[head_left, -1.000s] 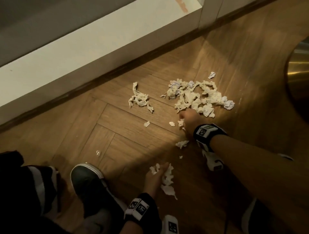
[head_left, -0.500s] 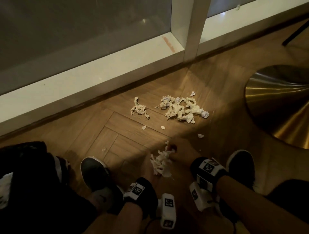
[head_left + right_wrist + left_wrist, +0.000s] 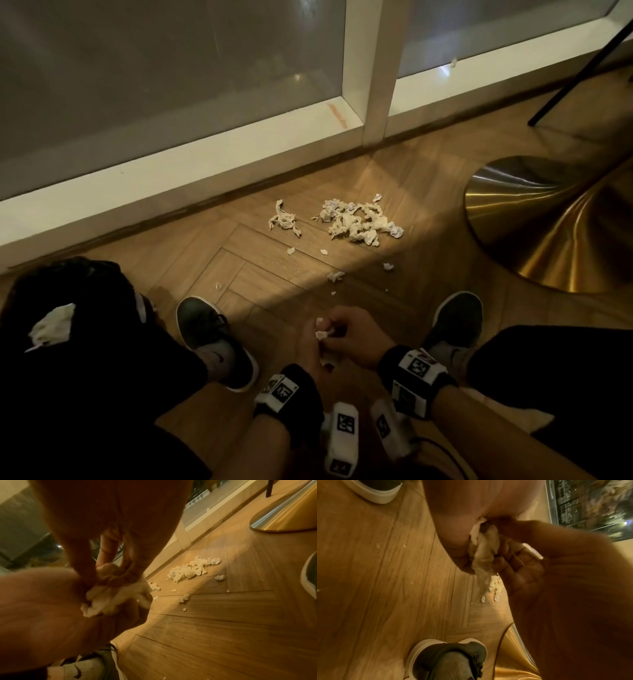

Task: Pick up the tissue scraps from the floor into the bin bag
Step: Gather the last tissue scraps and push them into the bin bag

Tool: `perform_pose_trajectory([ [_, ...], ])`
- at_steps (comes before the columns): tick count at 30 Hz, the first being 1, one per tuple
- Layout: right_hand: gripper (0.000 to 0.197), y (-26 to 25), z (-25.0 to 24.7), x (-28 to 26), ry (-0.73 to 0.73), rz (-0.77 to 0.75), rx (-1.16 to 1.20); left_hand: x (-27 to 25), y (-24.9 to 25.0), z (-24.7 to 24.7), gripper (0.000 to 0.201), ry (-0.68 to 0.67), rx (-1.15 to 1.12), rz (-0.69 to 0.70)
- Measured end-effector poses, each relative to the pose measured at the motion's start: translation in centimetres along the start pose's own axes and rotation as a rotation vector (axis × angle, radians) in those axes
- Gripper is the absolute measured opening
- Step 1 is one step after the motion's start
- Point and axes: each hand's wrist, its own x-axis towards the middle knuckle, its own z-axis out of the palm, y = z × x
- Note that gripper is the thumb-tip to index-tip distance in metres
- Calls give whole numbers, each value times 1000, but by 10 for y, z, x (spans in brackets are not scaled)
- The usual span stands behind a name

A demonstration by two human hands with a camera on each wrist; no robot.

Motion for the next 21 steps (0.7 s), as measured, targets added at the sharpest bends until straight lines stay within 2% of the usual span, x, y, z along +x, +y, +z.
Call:
perform_pose_trajectory([
  [2,4,-2,-5,-9,-61,-7,119,-5,0,-3,28,-2,26,6],
  [4,7,-3,-9,-15,-82,-28,94,-9,1,-3,21,-67,58,17],
  [6,7,-4,-9,-17,-37,-67,1,1,-5,-4,33,-100,95,71],
  [8,7,-1,-5,-18,37,-104,-17,-3,-3,-1,21,-58,89,97],
  [9,7,0,-1,-19,71,-117,-14,-10,1,1,21,-35,56,105],
  [11,7,0,4,-20,123,-121,1,-10,-1,0,31,-43,27,84],
  [13,15,1,5,-21,149,-132,-19,-7,-4,-4,34,-46,90,107],
  [16,13,0,1,-26,28,-180,-105,-13,4,-10,29,-109,232,209],
  [17,26,1,-1,-27,-43,-208,-173,-15,8,-14,25,-159,236,228],
  [18,37,2,-2,-28,-113,-223,-255,-13,12,-17,18,-201,278,217],
  [19,43,2,-3,-29,-155,-236,-329,-14,16,-17,11,-185,279,174],
  [21,38,-1,-5,-30,-143,-275,-382,-12,19,-15,12,-192,376,164],
])
